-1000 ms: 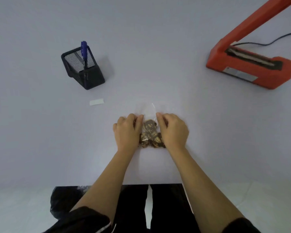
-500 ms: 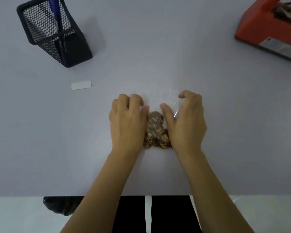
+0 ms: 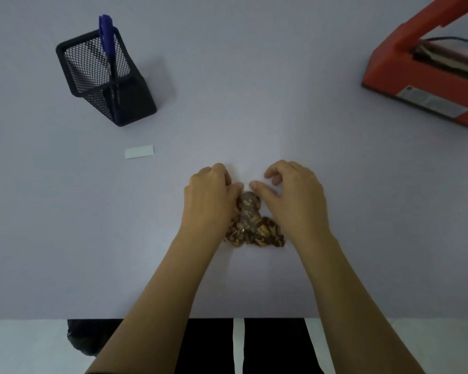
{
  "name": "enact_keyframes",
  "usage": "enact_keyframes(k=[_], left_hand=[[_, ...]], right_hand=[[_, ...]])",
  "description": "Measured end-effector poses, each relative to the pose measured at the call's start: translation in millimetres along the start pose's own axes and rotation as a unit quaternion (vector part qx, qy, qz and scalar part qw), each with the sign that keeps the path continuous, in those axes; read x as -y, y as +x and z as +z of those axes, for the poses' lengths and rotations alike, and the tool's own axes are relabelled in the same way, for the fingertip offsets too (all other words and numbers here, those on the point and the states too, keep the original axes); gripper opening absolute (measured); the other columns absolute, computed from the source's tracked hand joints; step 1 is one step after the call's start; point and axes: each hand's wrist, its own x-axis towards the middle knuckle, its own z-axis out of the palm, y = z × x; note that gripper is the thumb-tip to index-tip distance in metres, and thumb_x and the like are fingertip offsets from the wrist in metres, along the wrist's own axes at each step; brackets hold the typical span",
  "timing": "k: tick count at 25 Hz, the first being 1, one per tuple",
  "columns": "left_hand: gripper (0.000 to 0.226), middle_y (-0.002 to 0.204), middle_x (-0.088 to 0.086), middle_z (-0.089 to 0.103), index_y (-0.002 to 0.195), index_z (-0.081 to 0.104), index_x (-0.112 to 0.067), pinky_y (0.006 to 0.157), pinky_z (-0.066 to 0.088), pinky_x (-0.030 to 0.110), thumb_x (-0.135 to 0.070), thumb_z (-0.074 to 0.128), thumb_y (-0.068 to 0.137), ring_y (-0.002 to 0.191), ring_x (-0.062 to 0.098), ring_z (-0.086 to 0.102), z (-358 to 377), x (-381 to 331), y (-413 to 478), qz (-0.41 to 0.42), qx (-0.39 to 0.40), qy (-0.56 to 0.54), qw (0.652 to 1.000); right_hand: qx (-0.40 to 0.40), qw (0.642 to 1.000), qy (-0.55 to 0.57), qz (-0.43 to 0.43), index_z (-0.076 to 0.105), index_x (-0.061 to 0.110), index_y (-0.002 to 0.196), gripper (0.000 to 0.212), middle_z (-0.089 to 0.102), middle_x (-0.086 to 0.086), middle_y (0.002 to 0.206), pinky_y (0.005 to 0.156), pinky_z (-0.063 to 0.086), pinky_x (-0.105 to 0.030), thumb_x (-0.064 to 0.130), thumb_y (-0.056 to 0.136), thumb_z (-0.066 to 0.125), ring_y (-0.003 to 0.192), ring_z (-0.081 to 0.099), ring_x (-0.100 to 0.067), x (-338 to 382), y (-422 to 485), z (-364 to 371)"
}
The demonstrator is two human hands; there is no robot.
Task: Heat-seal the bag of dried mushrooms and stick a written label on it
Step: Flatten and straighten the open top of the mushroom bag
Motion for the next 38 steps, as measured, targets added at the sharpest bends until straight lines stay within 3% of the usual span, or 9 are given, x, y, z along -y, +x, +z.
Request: enact_keyframes(k=[3,7,13,18,22,27,31,34,38], left_hand=[[0.016,0.086,0.008,0.065,0.086,0.063,-0.007,0.078,0.049,0.040,-0.023,0.062,0.086,0.086,0.026,0.059,-8,-2,4,-0.031,0.020,-0.026,0.999],[0.014,0.091,0.010,0.065,0.094,0.065,-0.006,0.070,0.045,0.034,-0.008,0.052,0.087,0.084,0.028,0.059,-2,-11,1,0.048,0.008,0.012,0.999],[0.015,0.092,0.007,0.066,0.092,0.067,-0.008,0.079,0.051,0.038,-0.019,0.059,0.087,0.086,0.024,0.061,-2,-14,3,0.026,0.028,0.001,0.999],[0.014,0.093,0.007,0.069,0.092,0.069,-0.008,0.078,0.048,0.033,-0.015,0.057,0.089,0.089,0.024,0.061,-5,-17,6,0.007,0.036,0.013,0.999],[0.013,0.089,0.009,0.070,0.089,0.070,-0.007,0.078,0.050,0.038,-0.010,0.058,0.086,0.087,0.027,0.061,-10,-9,2,0.006,0.021,0.011,1.000],[0.006,0.079,0.010,0.063,0.083,0.069,-0.005,0.062,0.051,0.038,-0.005,0.064,0.080,0.070,0.026,0.059,-2,6,3,0.133,-0.017,-0.018,0.991],[0.019,0.081,0.010,0.066,0.085,0.073,-0.006,0.062,0.053,0.035,-0.013,0.057,0.079,0.070,0.024,0.062,1,10,1,0.167,-0.007,-0.029,0.986],[0.014,0.082,0.007,0.065,0.085,0.072,-0.008,0.066,0.052,0.037,-0.017,0.061,0.083,0.071,0.021,0.060,1,6,1,0.140,-0.002,-0.022,0.990],[0.015,0.089,0.009,0.064,0.088,0.069,-0.008,0.075,0.050,0.037,-0.020,0.060,0.086,0.080,0.024,0.060,0,-4,6,0.083,0.015,0.013,0.996]], right_hand=[[0.005,1.000,0.026,0.005,0.063,0.019,0.089,0.015,0.059,0.008,0.079,0.064,0.047,-0.027,0.034,0.084,0.065,0.075,0.055,-0.012,-3,1,-4],[0.012,0.999,0.001,-0.051,0.067,0.014,0.096,0.012,0.067,0.000,0.085,0.071,0.054,-0.035,0.018,0.088,0.060,0.076,0.060,-0.016,3,-1,-4],[0.023,0.999,0.044,-0.011,0.072,0.015,0.096,0.016,0.073,-0.001,0.084,0.075,0.056,-0.031,0.025,0.084,0.066,0.076,0.066,-0.014,3,4,-14],[0.033,0.998,0.047,0.008,0.073,0.012,0.089,0.011,0.073,-0.003,0.081,0.074,0.056,-0.033,0.019,0.085,0.066,0.074,0.066,-0.017,1,7,-18],[0.045,0.998,0.038,0.009,0.072,0.011,0.089,0.010,0.072,-0.004,0.081,0.073,0.054,-0.030,0.016,0.086,0.064,0.075,0.065,-0.018,-3,6,-24],[0.047,0.994,0.037,-0.093,0.068,0.010,0.099,0.025,0.068,-0.005,0.093,0.077,0.053,-0.033,-0.004,0.080,0.058,0.085,0.063,-0.021,2,5,-19],[0.047,0.994,0.038,-0.096,0.072,0.014,0.093,0.018,0.069,-0.002,0.085,0.070,0.054,-0.034,0.010,0.079,0.061,0.076,0.063,-0.019,5,0,-12],[0.044,0.996,0.033,-0.067,0.074,0.015,0.088,0.012,0.070,-0.003,0.079,0.066,0.053,-0.031,0.021,0.085,0.063,0.068,0.062,-0.017,3,3,-14],[0.048,0.998,0.039,-0.023,0.074,0.012,0.089,0.011,0.074,-0.004,0.082,0.072,0.055,-0.032,0.019,0.085,0.065,0.075,0.066,-0.018,8,8,-17]])
